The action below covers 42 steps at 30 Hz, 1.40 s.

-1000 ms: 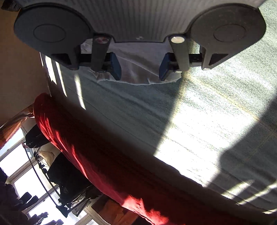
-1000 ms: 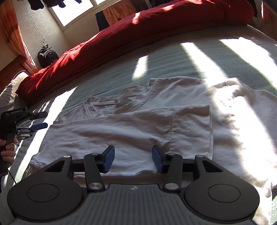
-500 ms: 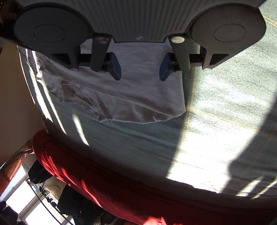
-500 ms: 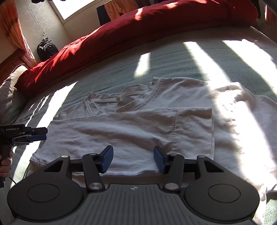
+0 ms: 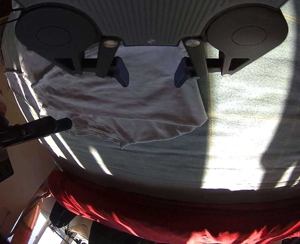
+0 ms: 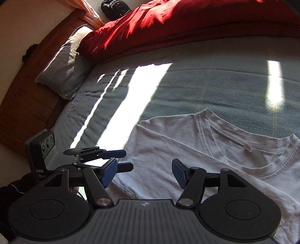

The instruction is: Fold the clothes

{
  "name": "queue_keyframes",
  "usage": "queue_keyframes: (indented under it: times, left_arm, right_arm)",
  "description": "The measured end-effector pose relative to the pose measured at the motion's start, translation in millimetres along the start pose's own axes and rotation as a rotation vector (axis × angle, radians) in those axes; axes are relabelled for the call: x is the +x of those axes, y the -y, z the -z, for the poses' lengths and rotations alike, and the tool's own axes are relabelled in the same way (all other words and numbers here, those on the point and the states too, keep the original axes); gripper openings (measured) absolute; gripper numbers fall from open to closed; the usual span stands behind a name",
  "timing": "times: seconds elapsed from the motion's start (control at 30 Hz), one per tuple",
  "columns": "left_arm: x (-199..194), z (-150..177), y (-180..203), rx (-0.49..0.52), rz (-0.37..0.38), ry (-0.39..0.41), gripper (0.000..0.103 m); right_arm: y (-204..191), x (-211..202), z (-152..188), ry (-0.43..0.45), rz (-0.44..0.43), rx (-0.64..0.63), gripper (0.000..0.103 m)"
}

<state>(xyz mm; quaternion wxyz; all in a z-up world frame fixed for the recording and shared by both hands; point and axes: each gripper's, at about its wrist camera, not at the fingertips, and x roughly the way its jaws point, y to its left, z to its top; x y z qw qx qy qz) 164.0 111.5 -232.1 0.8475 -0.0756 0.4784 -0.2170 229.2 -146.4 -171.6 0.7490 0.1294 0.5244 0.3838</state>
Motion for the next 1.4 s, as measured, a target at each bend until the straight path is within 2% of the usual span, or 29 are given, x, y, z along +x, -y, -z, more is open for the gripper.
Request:
queue_keyframes:
  times: [0.17, 0.33, 0.43, 0.53, 0.7, 0.77, 0.9, 1.0, 1.1, 1.2, 1.3, 1.4]
  left_arm:
    - [16, 10, -9, -0.032, 0.006, -0.045, 0.055]
    - [19, 17, 2, 0.045, -0.018, -0.031, 0.061]
    - [20, 18, 5, 0.065, -0.013, -0.028, 0.064]
    - [18, 21, 4, 0.072, 0.003, -0.012, 0.064]
    - [16, 22, 0, 0.063, 0.024, 0.004, 0.064]
    - [15, 23, -1, 0.062, 0.028, 0.010, 0.064]
    - [14, 22, -2, 0.055, 0.033, 0.016, 0.064]
    - [14, 21, -4, 0.035, 0.034, 0.016, 0.065]
    - [12, 18, -6, -0.002, 0.041, 0.018, 0.065]
    - [11, 16, -9, -0.029, 0.052, 0.011, 0.065]
    - [11, 14, -9, -0.029, 0.052, 0.006, 0.065]
    - [6, 12, -8, -0.036, 0.070, 0.005, 0.065]
  right_arm:
    - [-31, 60, -57, -0.117, -0.084, -0.131, 0.070]
    - [-43, 130, -91, -0.240, -0.130, -0.203, 0.070]
    - [-47, 161, -100, -0.295, -0.120, -0.258, 0.070]
    - [-42, 190, -104, -0.391, -0.128, -0.277, 0.070]
    - [-37, 206, -97, -0.518, -0.107, -0.318, 0.070]
    - [-33, 208, -97, -0.579, -0.172, -0.281, 0.070]
    - [-25, 220, -100, -0.609, -0.247, -0.230, 0.071]
    - [-22, 232, -110, -0.569, -0.296, -0.152, 0.072]
    - [-20, 229, -108, -0.546, -0.297, -0.141, 0.072]
    - [-18, 208, -114, -0.448, -0.267, -0.136, 0.072]
    - [-10, 185, -125, -0.351, -0.301, -0.066, 0.073]
    - [-20, 183, -116, -0.399, -0.344, -0.101, 0.072]
